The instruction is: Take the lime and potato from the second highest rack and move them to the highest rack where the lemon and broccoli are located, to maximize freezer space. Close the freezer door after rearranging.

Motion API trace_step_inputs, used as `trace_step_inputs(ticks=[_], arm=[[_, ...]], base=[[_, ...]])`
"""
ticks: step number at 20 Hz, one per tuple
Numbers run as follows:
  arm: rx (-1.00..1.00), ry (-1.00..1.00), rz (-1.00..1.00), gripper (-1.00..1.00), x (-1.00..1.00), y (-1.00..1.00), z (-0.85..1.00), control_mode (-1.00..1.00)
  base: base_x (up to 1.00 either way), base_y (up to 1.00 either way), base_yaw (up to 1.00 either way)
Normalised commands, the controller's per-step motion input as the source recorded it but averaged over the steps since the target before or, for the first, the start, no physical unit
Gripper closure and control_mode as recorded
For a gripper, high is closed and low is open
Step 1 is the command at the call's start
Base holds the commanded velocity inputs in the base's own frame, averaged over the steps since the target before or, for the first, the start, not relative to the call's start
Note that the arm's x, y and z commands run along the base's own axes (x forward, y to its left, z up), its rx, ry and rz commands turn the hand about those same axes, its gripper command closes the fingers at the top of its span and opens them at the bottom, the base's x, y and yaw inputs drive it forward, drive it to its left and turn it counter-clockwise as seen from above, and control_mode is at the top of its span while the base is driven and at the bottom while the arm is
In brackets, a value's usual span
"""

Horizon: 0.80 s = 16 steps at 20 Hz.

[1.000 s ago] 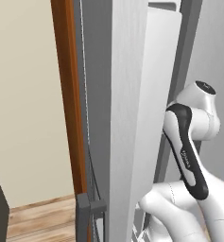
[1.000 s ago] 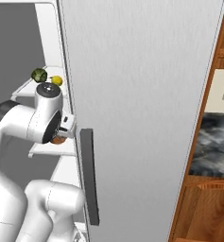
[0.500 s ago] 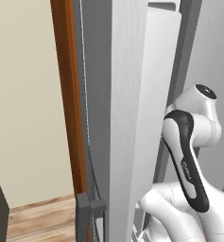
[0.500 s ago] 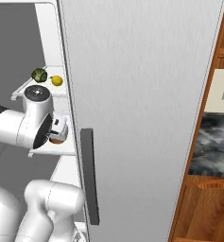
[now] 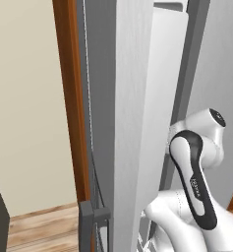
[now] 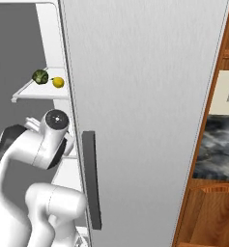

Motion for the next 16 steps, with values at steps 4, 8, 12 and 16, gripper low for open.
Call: trace_step_inputs(ticks=[4,8,12,16], arm=[[0.10,0.01,-0.24,-1.00,0.57,0.09,-0.17,-1.00],[0.03,0.05,-0.23,-1.00,0.53,0.10,-0.09,-1.00],[0.04,0.12,-0.18,-1.00,0.46,0.10,-0.17,-1.00],[0.07,0.14,-0.04,-1.00,0.38,0.00,-0.23,-1.00]], base=[[0.00,0.00,0.00],[0.00,0.00,0.00],[0.00,0.00,0.00],[0.00,0.00,0.00]])
